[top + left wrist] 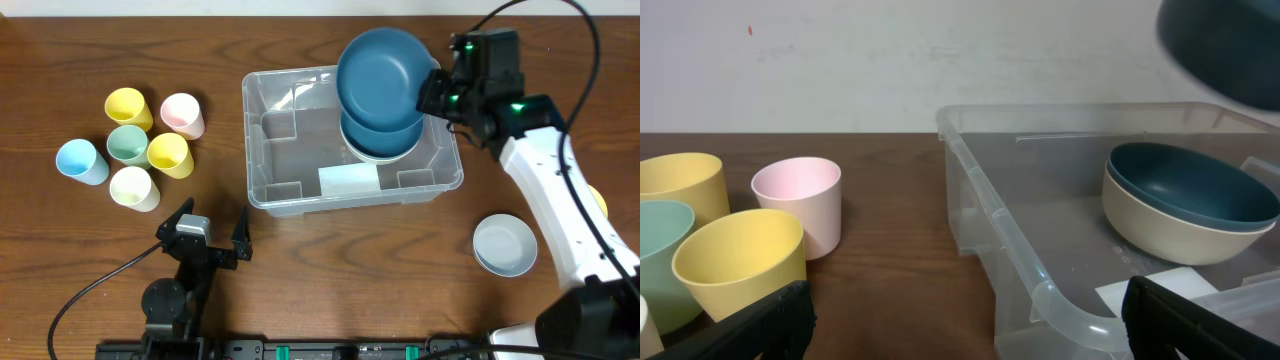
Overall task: Pack container
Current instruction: 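Stack the second teal bowl onto the bowls in the container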
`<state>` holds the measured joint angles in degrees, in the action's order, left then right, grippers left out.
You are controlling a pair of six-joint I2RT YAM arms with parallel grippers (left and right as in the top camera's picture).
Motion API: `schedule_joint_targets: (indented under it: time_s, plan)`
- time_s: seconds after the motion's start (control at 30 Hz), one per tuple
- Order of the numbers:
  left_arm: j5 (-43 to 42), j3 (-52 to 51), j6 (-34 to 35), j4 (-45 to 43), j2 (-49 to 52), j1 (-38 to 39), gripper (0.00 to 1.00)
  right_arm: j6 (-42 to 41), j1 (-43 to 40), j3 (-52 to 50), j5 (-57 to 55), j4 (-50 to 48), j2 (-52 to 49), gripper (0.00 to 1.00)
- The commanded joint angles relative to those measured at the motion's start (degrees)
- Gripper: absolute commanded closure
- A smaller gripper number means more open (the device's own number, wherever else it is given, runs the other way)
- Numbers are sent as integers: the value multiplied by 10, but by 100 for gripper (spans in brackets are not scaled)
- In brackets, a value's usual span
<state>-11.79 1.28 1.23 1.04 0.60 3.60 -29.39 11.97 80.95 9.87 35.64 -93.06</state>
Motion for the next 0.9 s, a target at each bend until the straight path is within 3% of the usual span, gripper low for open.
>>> schedule_joint_targets:
  time_s: [0.0, 0.5, 0.57, 0.6, 0.67, 0.87]
  plan:
    - [-6, -10, -8, 19, -3, 2, 2, 0, 7, 3, -40, 2, -23, 93]
    - [-6, -10, -8, 19, -3, 2, 2, -4, 7, 3, -41, 16, -139, 93]
    - [-6, -10, -8, 19, -3, 2, 2, -4, 7, 3, -41, 16, -141, 82]
    - [-6, -10, -8, 19, -3, 2, 2, -3, 7, 3, -41, 16, -141, 71]
    - [-6, -10, -8, 19, -3, 2, 2, -3, 6, 3, -41, 12, -141, 63]
    - [-6, -10, -8, 19, -3, 2, 2, 4, 4, 9, -35, 10, -126, 59]
